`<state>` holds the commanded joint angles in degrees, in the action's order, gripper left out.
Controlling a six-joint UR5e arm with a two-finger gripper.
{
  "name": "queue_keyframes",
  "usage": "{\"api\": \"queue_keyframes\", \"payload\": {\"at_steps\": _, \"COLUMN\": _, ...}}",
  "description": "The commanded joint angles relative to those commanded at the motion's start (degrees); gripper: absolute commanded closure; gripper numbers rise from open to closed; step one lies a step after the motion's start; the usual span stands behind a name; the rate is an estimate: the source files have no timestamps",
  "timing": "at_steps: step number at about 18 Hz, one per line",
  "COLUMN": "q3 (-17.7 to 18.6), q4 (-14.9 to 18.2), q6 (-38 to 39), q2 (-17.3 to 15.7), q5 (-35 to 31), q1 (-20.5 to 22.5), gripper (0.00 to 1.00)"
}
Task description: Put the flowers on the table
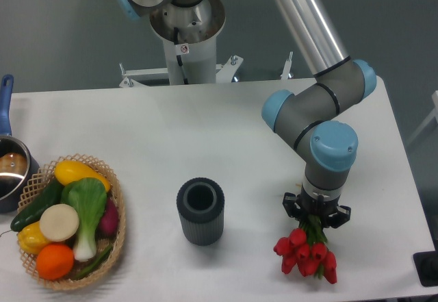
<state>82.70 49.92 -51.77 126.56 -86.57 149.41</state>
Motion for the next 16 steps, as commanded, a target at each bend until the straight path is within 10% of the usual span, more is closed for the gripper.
{"api": "queue_keyframes", "payload": {"at_steps": 7, "q3": 1.40, "q4": -0.26, "q6": -2.01, "q2": -2.28, "q5": -0.09, "q1": 0.44, "gripper": 0.00}}
{"api": "queue_keyframes", "payload": {"at_steps": 16, "q3": 4.74, "q4": 2.10, "q6": -11.58, "q2": -13.43, "q5": -0.35, "q1": 5.09, "gripper": 0.00}}
